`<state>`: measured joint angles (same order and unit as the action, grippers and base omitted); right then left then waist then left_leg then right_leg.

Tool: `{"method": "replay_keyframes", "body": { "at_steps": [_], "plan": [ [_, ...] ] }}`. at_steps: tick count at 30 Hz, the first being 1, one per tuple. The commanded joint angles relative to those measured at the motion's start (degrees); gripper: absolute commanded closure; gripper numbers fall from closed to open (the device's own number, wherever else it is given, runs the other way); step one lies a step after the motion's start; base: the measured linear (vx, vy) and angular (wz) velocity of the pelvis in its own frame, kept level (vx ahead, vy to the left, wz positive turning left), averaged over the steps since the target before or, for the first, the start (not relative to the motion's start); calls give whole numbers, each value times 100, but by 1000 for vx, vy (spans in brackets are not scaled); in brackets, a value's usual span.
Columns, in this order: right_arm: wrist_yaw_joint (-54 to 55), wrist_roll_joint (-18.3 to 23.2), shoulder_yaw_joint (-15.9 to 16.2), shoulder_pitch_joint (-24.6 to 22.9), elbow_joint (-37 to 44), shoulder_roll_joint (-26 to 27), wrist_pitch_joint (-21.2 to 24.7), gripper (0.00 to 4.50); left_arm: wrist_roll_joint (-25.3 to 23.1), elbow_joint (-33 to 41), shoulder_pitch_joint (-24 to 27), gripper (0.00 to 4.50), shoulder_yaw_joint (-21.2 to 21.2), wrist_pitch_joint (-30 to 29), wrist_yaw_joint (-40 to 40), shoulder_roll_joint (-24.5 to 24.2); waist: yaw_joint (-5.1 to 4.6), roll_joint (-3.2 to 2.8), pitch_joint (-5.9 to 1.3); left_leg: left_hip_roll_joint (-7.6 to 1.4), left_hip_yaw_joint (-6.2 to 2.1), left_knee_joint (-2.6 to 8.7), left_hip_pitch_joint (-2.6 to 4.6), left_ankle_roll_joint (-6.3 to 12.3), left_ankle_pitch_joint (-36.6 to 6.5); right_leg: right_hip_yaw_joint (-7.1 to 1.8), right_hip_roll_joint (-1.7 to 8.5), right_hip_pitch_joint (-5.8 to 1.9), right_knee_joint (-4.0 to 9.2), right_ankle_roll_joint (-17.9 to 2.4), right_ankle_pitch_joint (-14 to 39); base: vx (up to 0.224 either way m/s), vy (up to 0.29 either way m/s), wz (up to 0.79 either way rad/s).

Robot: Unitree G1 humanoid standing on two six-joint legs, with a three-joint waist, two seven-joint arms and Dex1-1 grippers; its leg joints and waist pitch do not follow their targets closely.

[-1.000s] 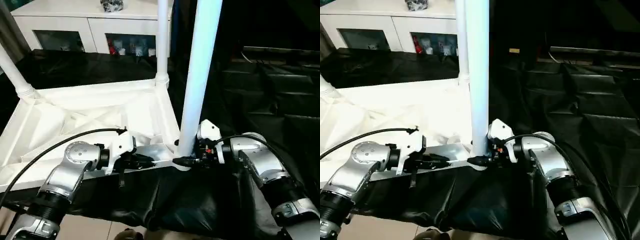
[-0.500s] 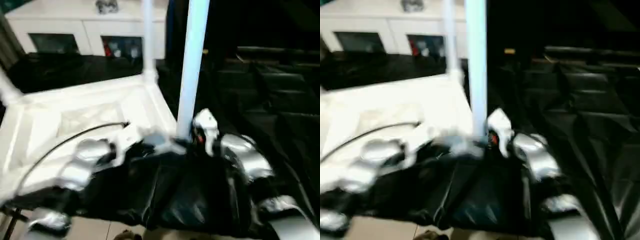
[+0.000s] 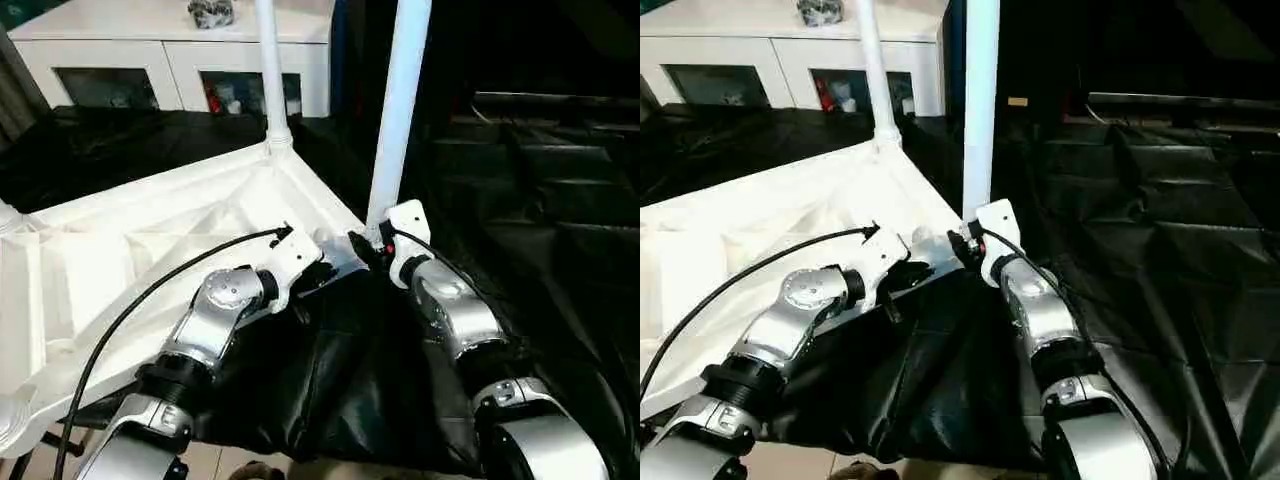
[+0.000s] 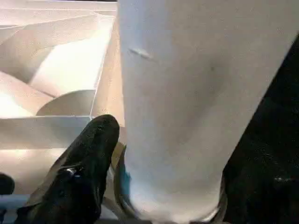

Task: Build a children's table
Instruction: Rotate leg to tighten

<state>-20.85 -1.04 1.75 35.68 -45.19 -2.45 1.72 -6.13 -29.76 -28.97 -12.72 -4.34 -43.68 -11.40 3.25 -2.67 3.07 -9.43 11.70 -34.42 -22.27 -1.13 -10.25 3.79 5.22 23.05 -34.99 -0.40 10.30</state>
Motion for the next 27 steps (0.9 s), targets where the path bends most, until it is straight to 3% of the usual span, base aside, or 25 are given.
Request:
{"method": "replay_keyframes", "body": {
  "at_steps": [1, 2, 4, 6, 8, 11, 17, 21, 27],
  "plan": [
    [-661, -91, 557, 41, -6, 238, -130, 81, 451, 541, -34, 450, -127, 439, -507, 70, -8, 28, -388, -382, -227, 472, 133, 21, -1754, -276, 404, -202, 459, -1203, 1467, 0, 0, 0],
    [-843, -94, 587, 34, -31, 149, -230, 81, 524, 632, 19, 450, -107, 405, -671, -9, -37, 34, -389, -380, -231, 475, 102, 48, -1692, -274, 405, -229, 443, -1229, 1392, 0, 0, 0],
    [-1202, -50, 650, -18, 10, 9, -324, 81, 574, 697, 68, 450, -87, 452, -853, -132, -24, 46, -399, -383, -204, 448, 136, 114, -1598, -280, 400, -208, 442, -1287, 1278, 0, 0, 0],
    [-1368, -23, 675, -45, 40, -52, -354, 81, 593, 722, 87, 450, -76, 461, -925, -184, -13, 25, -392, -387, -195, 445, 124, 186, -1477, -280, 389, -214, 429, -1341, 1166, 0, 0, 0],
    [-2415, 98, 898, -265, 384, -415, -352, 81, 752, 799, 161, 450, 33, 497, -1208, -402, 25, -1, -393, -400, -197, 448, 128, 201, -1471, -267, 379, -231, 409, -1375, 1081, 0, 0, 0],
    [-3099, 203, 1044, -416, 651, -640, -343, 81, 853, 853, 213, 450, 77, 516, -1407, -533, 43, 10, -391, -418, -191, 451, 111, 266, -1491, -260, 361, -245, 382, -1404, 918, 0, 0, 0],
    [-4044, 444, 1230, -622, 1067, -962, -304, 81, 995, 956, 286, 450, 160, 525, -1715, -751, 72, 26, -364, -422, -194, 462, 151, 160, -1737, -276, 384, -212, 446, -1373, 1501, 0, 0, 0],
    [-4771, 612, 1357, -756, 1371, -1245, -168, 81, 1189, 1045, 324, 450, 256, 501, -2002, -920, 95, 59, -373, -425, -190, 462, 138, 207, -1651, -278, 377, -219, 426, -1357, 1432, 0, 0, 0],
    [-5220, 572, 1463, -805, 1471, -1447, -63, 127, 1284, 1163, 421, 450, 274, 496, -2292, -1111, 172, 49, -372, -433, -187, 456, 144, 216, -1546, -285, 389, -191, 428, -1363, 1499, 0, 0, 0]
  ]
}}
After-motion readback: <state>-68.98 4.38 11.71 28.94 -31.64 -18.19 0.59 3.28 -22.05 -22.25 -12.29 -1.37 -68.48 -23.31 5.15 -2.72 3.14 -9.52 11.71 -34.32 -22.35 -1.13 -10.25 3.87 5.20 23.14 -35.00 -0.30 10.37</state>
